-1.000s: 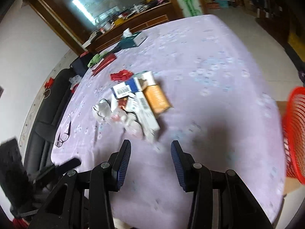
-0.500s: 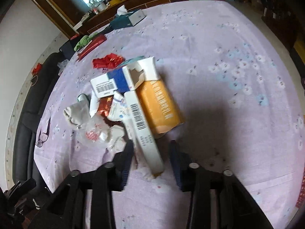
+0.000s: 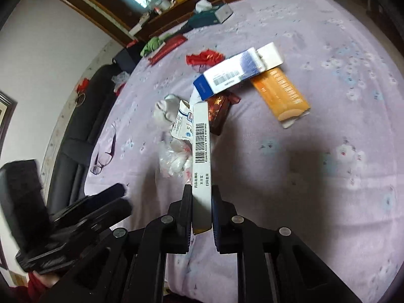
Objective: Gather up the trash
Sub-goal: 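Grasp the long white barcode box with the right tool, then grasp the clear plastic bag bundle with the left tool while the right tool holds the box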
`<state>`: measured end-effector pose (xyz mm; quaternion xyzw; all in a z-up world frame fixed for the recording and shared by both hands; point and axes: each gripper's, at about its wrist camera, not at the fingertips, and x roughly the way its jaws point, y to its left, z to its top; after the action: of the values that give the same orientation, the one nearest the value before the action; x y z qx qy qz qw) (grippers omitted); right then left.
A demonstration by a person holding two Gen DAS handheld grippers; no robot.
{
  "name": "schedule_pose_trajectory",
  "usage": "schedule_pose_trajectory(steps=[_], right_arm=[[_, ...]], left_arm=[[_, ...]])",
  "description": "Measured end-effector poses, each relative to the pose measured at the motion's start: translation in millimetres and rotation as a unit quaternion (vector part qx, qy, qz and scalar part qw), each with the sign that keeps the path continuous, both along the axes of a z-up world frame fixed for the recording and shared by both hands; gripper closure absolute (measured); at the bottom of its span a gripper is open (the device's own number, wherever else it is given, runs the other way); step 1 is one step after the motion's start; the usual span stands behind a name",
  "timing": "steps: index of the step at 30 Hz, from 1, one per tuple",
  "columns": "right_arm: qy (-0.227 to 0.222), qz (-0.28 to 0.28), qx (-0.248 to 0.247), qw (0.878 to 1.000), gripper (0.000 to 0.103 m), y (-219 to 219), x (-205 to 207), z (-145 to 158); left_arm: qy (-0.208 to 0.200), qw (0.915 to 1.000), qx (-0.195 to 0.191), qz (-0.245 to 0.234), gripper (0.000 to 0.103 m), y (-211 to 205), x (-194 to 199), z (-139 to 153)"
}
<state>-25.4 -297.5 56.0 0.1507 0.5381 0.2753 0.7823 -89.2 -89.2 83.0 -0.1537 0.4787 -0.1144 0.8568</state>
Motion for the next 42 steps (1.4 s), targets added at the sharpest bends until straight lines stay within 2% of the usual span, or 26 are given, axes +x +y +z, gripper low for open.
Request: schedule_pose_trajectory(steps=[5, 9, 13, 17, 22, 25, 26, 27, 30, 37, 42], right_arm=[[-0.023, -0.028, -0.001, 0.999, 0.089, -25.7, -14.1, 16.5], [-0.039, -0.05, 0.003, 0.998, 0.089, -40.5, -21.6, 26.3], [-0.055, -0.056, -0.005, 0.997, 0.089, -49.9, -25.4, 33.8], [-0.067, -0.061, -0.011, 0.996, 0.089, -61.4, -32.7, 38.3], [-0.077, -0.067, -0.018, 0.995, 0.089, -75.7, -38.7, 42.5], [-0.08, -0.074, -0.022, 0.994, 0.089, -83.3, -40.3, 43.6], [-0.08, -0.077, -0.023, 0.994, 0.089, -85.7, -40.7, 43.4], [-0.08, -0.078, -0.024, 0.993, 0.089, -87.2, -41.4, 43.1], [-0.078, -0.08, -0.026, 0.993, 0.089, -88.2, -42.2, 41.4], [-0.079, -0.084, -0.036, 0.993, 0.089, -82.0, -40.2, 40.2], [-0.104, -0.095, -0.067, 0.988, 0.089, -76.4, -41.1, 44.5]], left_arm=[[0.025, 0.9995, -0.013, 0.01, 0.048, 0.9, 12.7, -17.7], [0.046, 0.9977, -0.043, 0.023, 0.048, -1.7, 29.2, -27.9], [0.059, 0.9961, -0.058, 0.033, 0.048, -12.8, 45.8, -34.8], [0.067, 0.9949, -0.056, 0.05, 0.048, -24.2, 65.4, -42.0], [0.08, 0.9942, -0.021, 0.068, 0.048, -37.2, 88.1, -55.3], [0.071, 0.9959, 0.006, 0.055, 0.049, -46.8, 94.5, -61.7], [0.07, 0.9962, 0.014, 0.051, 0.057, -48.6, 95.9, -63.8], [0.066, 0.9968, 0.013, 0.043, 0.071, -50.7, 95.1, -65.5], [0.05, 0.998, 0.021, 0.034, 0.076, -52.4, 91.1, -63.0], [-0.01, 0.9992, 0.039, -0.002, 0.076, -56.6, 53.4, -31.9], [-0.087, 0.9918, 0.091, -0.024, 0.076, -77.0, 17.7, 1.5]])
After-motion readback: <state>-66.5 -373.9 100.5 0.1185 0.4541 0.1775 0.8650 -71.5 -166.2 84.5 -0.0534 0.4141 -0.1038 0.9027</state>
